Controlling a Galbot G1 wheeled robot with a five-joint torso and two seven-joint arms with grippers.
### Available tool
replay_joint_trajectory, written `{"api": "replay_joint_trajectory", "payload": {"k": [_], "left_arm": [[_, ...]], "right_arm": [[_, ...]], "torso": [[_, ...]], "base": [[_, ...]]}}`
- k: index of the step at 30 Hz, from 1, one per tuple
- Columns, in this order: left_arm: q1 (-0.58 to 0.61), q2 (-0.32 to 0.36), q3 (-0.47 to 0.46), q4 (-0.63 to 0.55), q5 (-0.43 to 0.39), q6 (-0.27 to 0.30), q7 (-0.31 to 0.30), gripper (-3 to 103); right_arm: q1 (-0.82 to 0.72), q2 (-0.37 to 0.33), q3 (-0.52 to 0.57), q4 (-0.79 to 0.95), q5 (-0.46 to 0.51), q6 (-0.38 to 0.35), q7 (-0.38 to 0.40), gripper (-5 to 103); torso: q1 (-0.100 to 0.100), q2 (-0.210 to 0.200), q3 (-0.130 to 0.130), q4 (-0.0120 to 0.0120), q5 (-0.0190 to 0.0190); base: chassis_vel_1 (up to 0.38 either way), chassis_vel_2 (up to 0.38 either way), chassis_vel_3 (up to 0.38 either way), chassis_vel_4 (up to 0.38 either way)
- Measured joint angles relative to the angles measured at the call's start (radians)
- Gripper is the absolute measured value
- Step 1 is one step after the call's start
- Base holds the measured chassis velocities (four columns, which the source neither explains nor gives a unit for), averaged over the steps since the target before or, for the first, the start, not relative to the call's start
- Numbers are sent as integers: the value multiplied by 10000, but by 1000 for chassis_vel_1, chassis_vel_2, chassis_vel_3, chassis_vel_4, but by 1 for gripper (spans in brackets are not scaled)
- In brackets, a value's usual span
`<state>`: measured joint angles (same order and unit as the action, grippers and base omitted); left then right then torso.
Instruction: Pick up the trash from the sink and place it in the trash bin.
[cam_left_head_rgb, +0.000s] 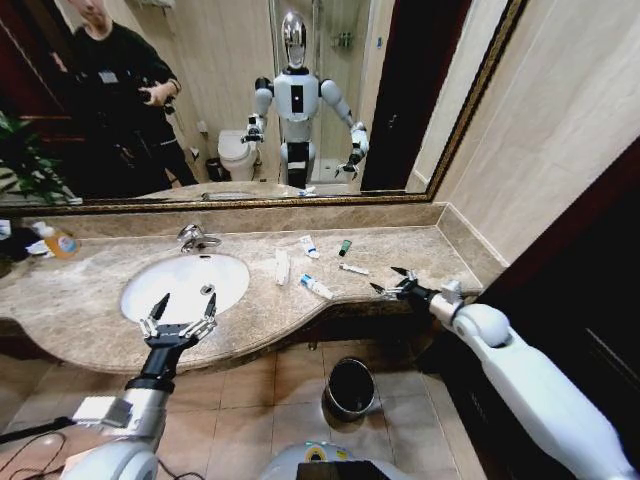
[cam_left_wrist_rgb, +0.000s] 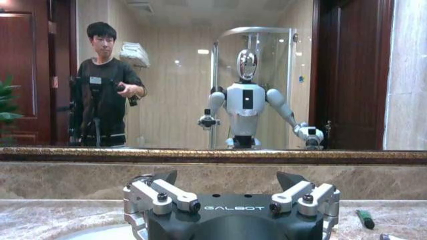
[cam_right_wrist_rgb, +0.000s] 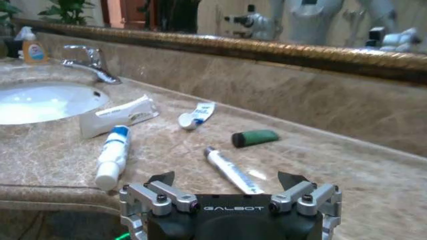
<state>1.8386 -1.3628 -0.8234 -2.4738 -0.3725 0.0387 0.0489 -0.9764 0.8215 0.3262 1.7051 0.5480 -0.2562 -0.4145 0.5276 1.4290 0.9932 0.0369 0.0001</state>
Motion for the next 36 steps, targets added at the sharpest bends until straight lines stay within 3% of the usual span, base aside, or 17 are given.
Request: {"api": "replay_joint_trajectory", "payload": {"k": [10, 17, 24, 36], "left_arm": [[0, 0, 0, 0, 0, 0, 0, 100], [0, 0, 0, 0, 0, 0, 1, 100], [0, 0, 0, 0, 0, 0, 0, 100], [0, -1, 0, 0, 0, 0, 0, 100]], "right_arm": [[1762, 331, -1801, -808, 55, -108, 338, 100], [3400, 590, -2942, -1951, 240, -244, -210, 100], [4070, 663, -3471, -2827, 344, -882, -1007, 100], [4829, 1095, -4006, -4092, 402, -995, -940, 100]], "torso": [[0, 0, -1, -2, 1], [1, 0, -1, 0, -2], [0, 0, -1, -2, 0], [0, 0, -1, -1, -1]], "base": [[0, 0, 0, 0], [0, 0, 0, 0], [0, 0, 0, 0], [0, 0, 0, 0]]}}
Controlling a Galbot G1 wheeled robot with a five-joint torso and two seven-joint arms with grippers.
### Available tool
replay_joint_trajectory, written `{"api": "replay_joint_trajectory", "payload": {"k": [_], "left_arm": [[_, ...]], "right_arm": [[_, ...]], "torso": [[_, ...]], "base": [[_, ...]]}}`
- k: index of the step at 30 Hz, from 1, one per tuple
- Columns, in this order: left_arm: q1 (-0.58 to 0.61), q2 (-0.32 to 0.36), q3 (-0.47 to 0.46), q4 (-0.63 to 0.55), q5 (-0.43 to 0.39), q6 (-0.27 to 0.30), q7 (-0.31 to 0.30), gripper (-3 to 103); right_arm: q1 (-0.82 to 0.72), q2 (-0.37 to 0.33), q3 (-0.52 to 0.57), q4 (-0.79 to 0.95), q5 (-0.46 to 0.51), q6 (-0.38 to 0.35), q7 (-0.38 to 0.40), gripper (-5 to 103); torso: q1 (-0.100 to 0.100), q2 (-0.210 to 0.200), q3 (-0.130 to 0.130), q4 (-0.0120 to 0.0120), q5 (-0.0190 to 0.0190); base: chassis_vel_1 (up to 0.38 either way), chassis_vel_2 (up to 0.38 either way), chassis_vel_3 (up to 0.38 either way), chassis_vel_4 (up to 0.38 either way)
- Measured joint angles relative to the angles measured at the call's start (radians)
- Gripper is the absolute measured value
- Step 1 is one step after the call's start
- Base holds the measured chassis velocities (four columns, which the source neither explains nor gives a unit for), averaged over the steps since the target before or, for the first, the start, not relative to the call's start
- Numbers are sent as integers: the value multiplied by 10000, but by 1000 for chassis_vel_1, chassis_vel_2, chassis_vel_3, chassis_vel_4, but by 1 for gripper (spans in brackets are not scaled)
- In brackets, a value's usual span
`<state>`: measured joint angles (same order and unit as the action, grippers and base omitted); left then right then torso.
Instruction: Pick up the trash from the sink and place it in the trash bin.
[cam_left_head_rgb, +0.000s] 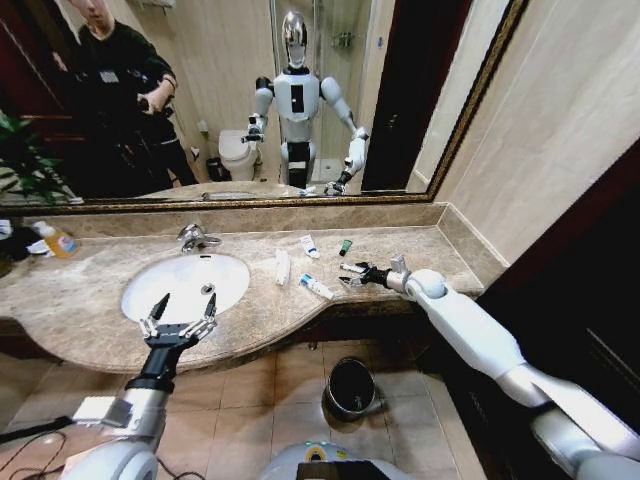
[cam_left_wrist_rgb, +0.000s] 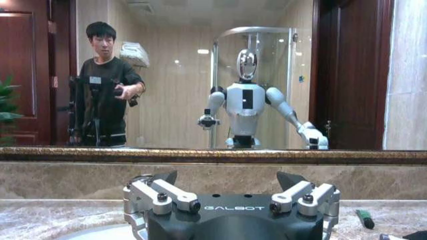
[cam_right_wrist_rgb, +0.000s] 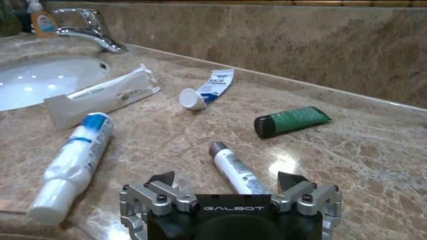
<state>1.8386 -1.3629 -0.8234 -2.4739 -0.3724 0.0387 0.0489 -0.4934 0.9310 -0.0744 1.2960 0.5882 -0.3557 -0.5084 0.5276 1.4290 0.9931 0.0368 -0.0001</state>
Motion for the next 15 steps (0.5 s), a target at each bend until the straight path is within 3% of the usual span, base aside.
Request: {"api": "replay_joint_trajectory", "payload": {"k": [6, 12, 14, 15], "left_arm": [[0, 0, 0, 0, 0, 0, 0, 100], [0, 0, 0, 0, 0, 0, 0, 100], [0, 0, 0, 0, 0, 0, 0, 100], [0, 0, 0, 0, 0, 0, 0, 100]], "right_arm": [[48, 41, -46, -78, 8, 3, 70, 99], [38, 45, -121, 42, -12, -72, 561, 69], [30, 36, -120, 66, -12, -80, 570, 69], [-2, -5, -116, 136, -12, -86, 583, 63]], "torso": [[0, 1, -1, 0, -1], [-1, 3, -2, -1, 0], [-1, 2, -2, 0, 0], [-1, 2, -2, 0, 1]], "base": [[0, 0, 0, 0], [0, 0, 0, 0], [0, 0, 0, 0], [0, 0, 0, 0]]}}
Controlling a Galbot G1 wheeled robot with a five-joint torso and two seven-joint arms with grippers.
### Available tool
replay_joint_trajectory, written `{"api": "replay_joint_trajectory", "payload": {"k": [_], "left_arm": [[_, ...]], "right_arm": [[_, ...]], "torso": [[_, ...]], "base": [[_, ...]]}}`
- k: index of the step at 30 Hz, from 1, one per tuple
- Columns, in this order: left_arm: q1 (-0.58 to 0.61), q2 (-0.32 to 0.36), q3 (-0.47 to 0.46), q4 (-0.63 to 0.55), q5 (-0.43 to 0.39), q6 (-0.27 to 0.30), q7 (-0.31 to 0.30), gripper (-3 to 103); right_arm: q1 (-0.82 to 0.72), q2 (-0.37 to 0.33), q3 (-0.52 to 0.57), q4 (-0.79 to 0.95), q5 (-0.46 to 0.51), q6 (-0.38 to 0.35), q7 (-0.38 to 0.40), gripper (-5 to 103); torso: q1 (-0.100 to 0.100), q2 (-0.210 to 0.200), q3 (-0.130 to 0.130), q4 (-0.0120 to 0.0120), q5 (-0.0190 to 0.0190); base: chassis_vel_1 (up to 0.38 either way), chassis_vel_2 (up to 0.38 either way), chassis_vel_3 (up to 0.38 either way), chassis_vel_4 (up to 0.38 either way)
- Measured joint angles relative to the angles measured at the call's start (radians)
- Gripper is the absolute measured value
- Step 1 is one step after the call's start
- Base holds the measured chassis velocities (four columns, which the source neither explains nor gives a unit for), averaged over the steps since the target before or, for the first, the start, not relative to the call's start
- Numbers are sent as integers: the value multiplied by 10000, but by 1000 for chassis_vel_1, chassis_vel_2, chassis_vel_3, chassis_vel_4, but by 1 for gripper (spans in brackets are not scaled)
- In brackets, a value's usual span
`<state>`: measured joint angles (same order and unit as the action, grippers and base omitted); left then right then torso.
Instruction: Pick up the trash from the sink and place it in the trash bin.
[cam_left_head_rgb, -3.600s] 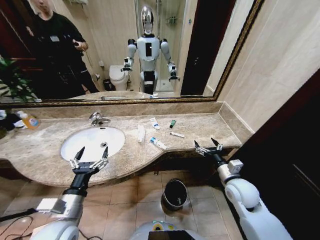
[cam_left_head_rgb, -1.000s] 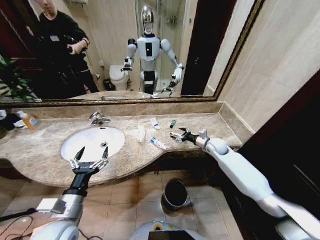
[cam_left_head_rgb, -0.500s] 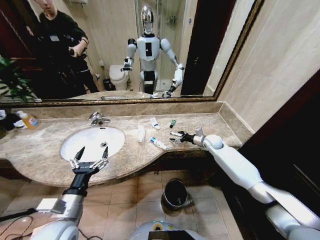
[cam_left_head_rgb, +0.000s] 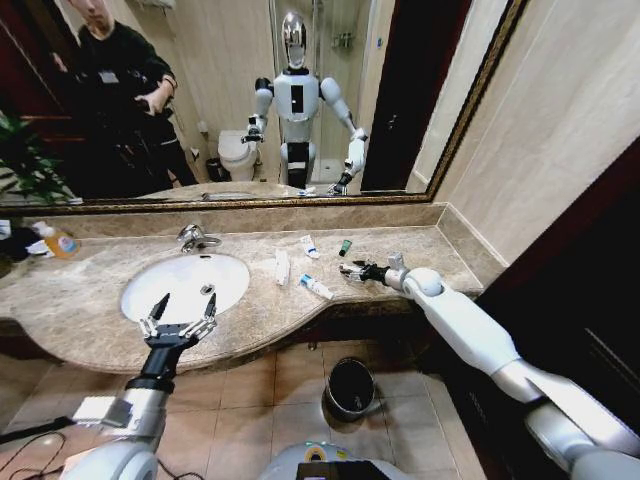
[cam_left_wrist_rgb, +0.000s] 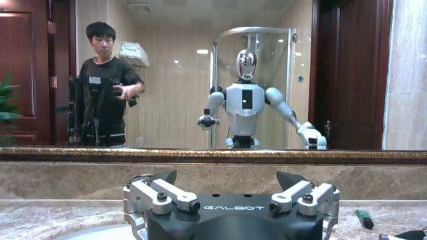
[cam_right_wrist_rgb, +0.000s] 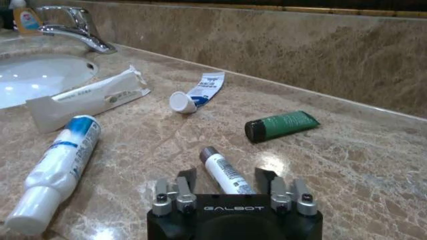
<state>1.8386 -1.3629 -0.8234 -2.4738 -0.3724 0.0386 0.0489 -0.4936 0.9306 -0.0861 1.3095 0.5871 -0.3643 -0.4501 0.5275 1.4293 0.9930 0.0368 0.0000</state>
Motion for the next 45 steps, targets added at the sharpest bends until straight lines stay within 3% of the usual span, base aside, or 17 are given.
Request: {"api": "replay_joint_trajectory", "payload": {"k": [8, 10, 13, 14, 16, 17, 22, 26, 34, 40, 45], "left_arm": [[0, 0, 0, 0, 0, 0, 0, 100], [0, 0, 0, 0, 0, 0, 0, 100], [0, 0, 0, 0, 0, 1, 0, 100], [0, 0, 0, 0, 0, 1, 0, 100], [0, 0, 0, 0, 0, 0, 0, 100], [0, 0, 0, 0, 0, 0, 0, 100], [0, 0, 0, 0, 0, 0, 0, 100], [0, 0, 0, 0, 0, 0, -1, 100], [0, 1, 0, 0, 0, 0, 0, 100], [0, 1, 0, 0, 0, 0, 0, 100], [0, 0, 0, 0, 0, 0, 0, 100]], "right_arm": [[-262, -214, 66, 380, -59, 113, 132, 31], [-328, -253, 68, 546, -96, 104, 456, 20], [-382, -258, 129, 689, -97, 79, 688, 15], [-523, -326, 346, 1080, -28, 7, 1057, 7], [-599, -361, 453, 1246, 39, -18, 1157, 7], [-895, -492, 933, 1867, 280, -55, 1347, 2], [-1654, -795, 1828, 2974, 540, -40, 1566, 2], [-3371, -1393, 3167, 4412, 754, 208, 2071, 2], [-5262, -1721, 4040, 6124, 1049, 657, 2926, 2], [-6522, -1445, 4710, 7197, 900, 671, 3414, 2], [-7619, -743, 4921, 7767, 319, 813, 3893, 2]], "torso": [[0, 0, 1, 0, 1], [0, 0, 2, 0, 1], [1, -1, 2, 1, 2], [2, -1, 3, 1, 3], [3, -1, 2, 1, 0], [2, -1, 2, 1, 0], [2, -1, 2, 1, 0], [1, -1, 1, -2, 3], [0, -1, 0, 1, -3], [0, -1, 0, -1, -2], [0, -2, 0, 0, 0]], "base": [[0, 0, 0, 0], [0, 0, 0, 0], [0, 0, 0, 0], [0, 0, 0, 0], [0, 0, 0, 0], [0, 0, 0, 0], [0, 0, 0, 0], [0, 0, 0, 0], [0, 0, 0, 0], [0, 0, 0, 0], [0, 0, 0, 0]]}}
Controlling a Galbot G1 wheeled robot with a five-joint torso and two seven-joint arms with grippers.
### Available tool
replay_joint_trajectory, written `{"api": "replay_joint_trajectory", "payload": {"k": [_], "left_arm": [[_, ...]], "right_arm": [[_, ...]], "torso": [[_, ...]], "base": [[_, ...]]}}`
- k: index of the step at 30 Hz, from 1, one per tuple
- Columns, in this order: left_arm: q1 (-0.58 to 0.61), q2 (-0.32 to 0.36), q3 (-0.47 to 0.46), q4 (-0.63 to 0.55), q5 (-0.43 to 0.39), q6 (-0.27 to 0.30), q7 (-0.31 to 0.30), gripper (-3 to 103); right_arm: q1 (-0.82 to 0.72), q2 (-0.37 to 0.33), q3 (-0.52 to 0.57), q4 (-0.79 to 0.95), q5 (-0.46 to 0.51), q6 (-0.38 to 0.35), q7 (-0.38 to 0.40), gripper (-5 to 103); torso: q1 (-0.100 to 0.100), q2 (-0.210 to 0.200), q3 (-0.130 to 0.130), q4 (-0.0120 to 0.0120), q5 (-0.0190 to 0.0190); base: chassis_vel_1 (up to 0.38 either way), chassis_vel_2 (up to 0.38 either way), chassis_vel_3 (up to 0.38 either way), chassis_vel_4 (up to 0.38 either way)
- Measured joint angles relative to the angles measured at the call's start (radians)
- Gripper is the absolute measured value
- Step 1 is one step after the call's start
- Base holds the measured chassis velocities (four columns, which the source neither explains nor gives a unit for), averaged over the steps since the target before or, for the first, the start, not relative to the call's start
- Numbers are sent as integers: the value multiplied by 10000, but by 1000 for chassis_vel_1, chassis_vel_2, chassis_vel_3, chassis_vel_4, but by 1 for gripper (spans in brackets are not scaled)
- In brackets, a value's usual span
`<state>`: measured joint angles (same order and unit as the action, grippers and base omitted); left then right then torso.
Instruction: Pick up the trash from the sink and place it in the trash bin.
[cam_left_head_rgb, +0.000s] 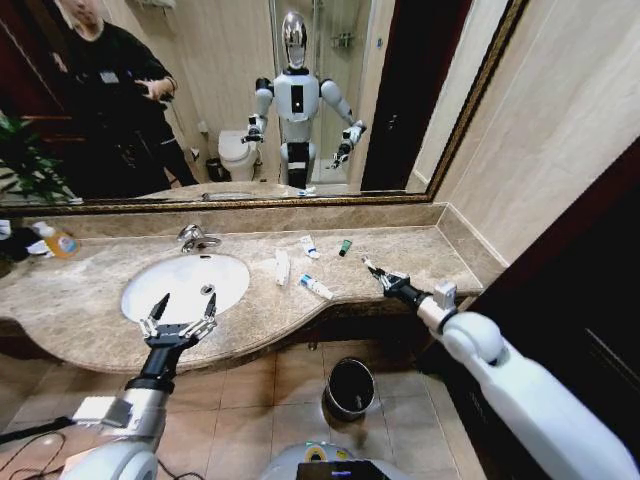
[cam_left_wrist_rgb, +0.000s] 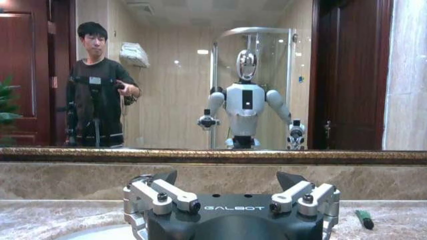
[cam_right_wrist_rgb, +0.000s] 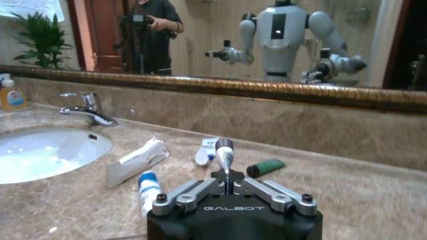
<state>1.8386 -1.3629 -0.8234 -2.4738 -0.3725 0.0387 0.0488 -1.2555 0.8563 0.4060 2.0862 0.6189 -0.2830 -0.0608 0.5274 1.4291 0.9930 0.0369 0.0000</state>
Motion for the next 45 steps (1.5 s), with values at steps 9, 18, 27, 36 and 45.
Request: {"api": "replay_joint_trajectory", "payload": {"k": [9, 18, 27, 36, 45], "left_arm": [[0, 0, 0, 0, 0, 0, 0, 100], [0, 0, 0, -1, 0, 0, 0, 100], [0, 0, 0, 0, 0, 0, 0, 100], [0, 0, 0, -1, 0, 0, 0, 100], [0, 0, 0, 0, 0, 0, 0, 100]], "right_arm": [[-1700, 1285, 779, 32, -1171, 529, -270, 2], [-2370, 2282, 724, -1000, -2248, 1212, -837, 2], [-2317, 3019, 315, -2337, -2877, 1458, -916, 2], [-1805, 3445, -26, -4084, -3448, 1631, -1041, 2], [-1298, 4009, -110, -6196, -4254, 2348, -1194, 2]], "torso": [[0, 1, 0, 0, -1], [1, 0, 0, 0, 1], [1, 1, 1, 0, -1], [1, 0, 1, 0, 0], [1, 1, 1, 0, -1]], "base": [[0, 0, 0, 0], [0, 0, 0, 0], [0, 0, 0, 0], [0, 0, 0, 0], [0, 0, 0, 0]]}}
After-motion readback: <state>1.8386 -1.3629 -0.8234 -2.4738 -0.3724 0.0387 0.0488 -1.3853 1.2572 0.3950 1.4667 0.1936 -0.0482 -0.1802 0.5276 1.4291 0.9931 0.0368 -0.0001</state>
